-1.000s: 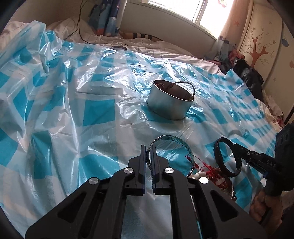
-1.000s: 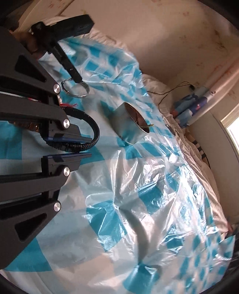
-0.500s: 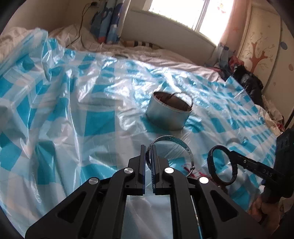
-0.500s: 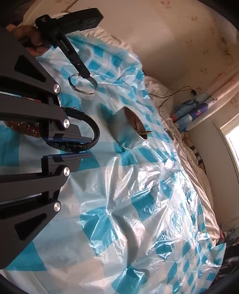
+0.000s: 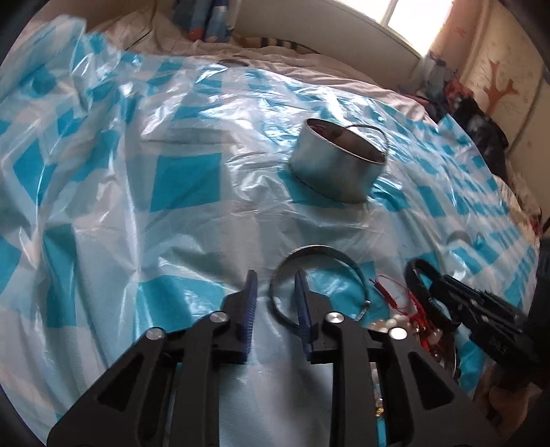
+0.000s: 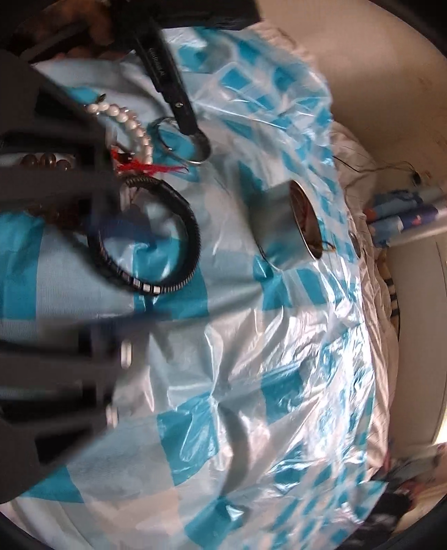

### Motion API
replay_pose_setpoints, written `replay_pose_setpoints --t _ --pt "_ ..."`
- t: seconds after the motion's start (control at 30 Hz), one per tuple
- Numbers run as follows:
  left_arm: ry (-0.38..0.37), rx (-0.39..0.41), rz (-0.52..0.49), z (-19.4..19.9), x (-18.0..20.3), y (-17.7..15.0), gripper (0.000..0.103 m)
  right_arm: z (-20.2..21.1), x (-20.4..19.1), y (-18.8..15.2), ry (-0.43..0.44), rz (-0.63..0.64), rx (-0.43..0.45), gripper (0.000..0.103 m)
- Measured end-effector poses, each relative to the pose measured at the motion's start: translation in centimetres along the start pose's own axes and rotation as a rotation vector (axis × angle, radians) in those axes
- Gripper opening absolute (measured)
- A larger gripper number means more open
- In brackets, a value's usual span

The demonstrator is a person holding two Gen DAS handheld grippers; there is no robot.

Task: Organize jewelry
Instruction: 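Lower the bangle into the tin with the left gripper while the right drops the black bracelet in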

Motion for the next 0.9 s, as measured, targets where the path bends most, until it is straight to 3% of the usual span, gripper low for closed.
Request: replay_pose_setpoints --t 0.07,0.27,0.37,0.5,0.7,0.9 --pt "-0.011 0.014 -0.023 0.5 0.7 0.2 0.004 0.3 0.2 0.0 0.031 -0.023 0.007 0.011" --pt "-0.047 0.145 -0.03 4.4 2.4 2.0 0.004 1.9 3.8 1.2 0.328 -0.321 0.051 0.011" --pt "-0.062 0.159 -0.023 5.1 2.9 2.6 0.004 2.2 4.5 1.4 0.411 -0.393 0.059 0.011" --pt "-0.056 0.155 -0.051 4.9 3.5 3.1 0.004 2.1 4.4 1.9 0.441 -0.413 0.045 0.011" --pt "-0.034 0.131 -0.093 3.3 4.0 3.3 0.004 2.1 3.7 2.8 0.402 -0.38 0.052 0.011" --pt "-0.002 0.176 -0.146 4.0 4.3 4.9 0.004 2.1 3.5 5.4 0.394 -0.337 0.076 0.011"
Point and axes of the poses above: each gripper's, at about its wrist camera, not at the fingertips, and z roughly against the way its jaws point, x to its right, y to its top, the point moved 5 cm from there along -z, roughly the way its jaws point, and after that the axes turned 7 degrees about -z, right-handed, at the moved point
